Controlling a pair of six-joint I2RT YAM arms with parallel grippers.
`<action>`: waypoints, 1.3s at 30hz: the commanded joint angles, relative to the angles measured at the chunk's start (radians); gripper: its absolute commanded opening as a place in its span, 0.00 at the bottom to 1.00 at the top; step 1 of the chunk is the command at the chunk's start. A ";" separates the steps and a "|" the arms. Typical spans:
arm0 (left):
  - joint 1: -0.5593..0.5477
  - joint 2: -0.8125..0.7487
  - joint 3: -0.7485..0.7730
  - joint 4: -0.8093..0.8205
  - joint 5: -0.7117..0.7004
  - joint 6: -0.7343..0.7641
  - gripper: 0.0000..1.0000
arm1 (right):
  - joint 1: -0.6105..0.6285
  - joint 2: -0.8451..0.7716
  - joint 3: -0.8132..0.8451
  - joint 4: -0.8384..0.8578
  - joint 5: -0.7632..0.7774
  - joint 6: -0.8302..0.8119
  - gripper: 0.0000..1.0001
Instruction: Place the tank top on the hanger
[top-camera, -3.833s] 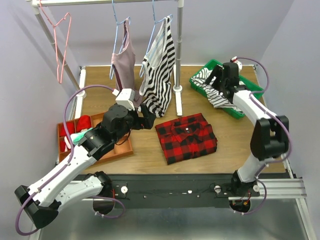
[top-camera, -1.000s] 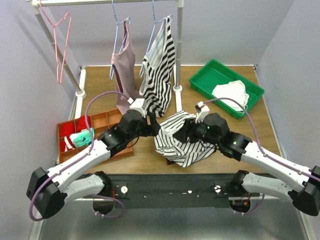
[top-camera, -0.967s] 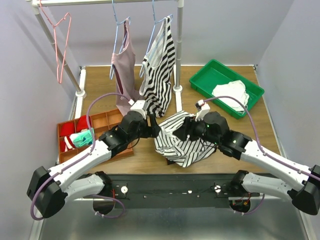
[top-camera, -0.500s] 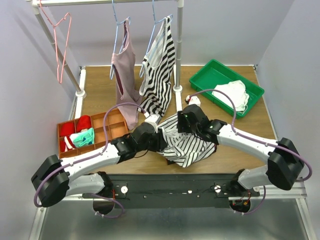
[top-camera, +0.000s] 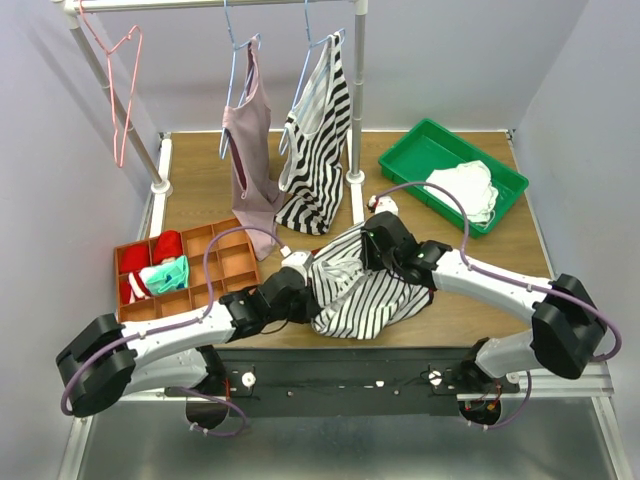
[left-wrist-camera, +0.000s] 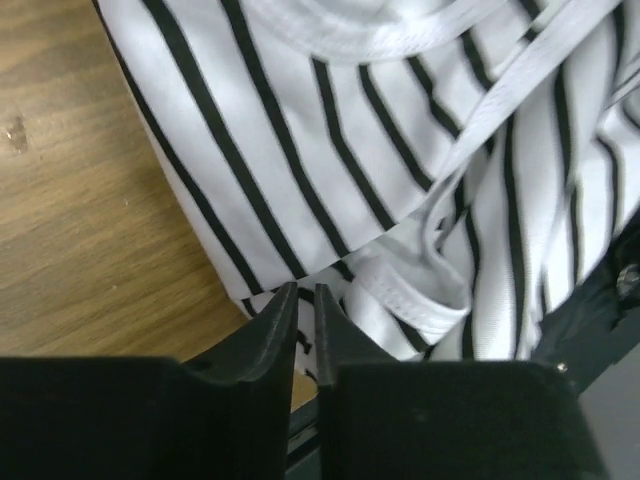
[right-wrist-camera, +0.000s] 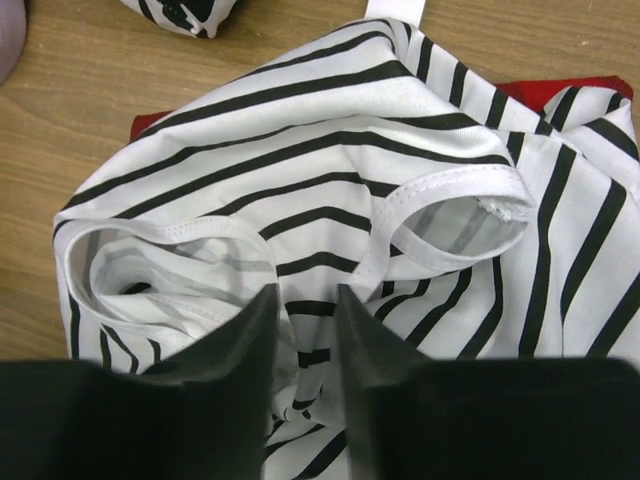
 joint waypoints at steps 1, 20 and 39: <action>-0.005 -0.090 0.056 0.000 -0.076 0.009 0.30 | 0.000 -0.031 0.018 -0.019 -0.034 -0.005 0.28; -0.005 0.284 0.402 0.041 -0.103 0.166 0.59 | 0.000 -0.183 -0.066 -0.079 0.030 0.090 0.02; -0.005 0.138 0.423 -0.029 -0.223 0.181 0.00 | -0.003 -0.147 0.117 -0.117 0.194 0.078 0.01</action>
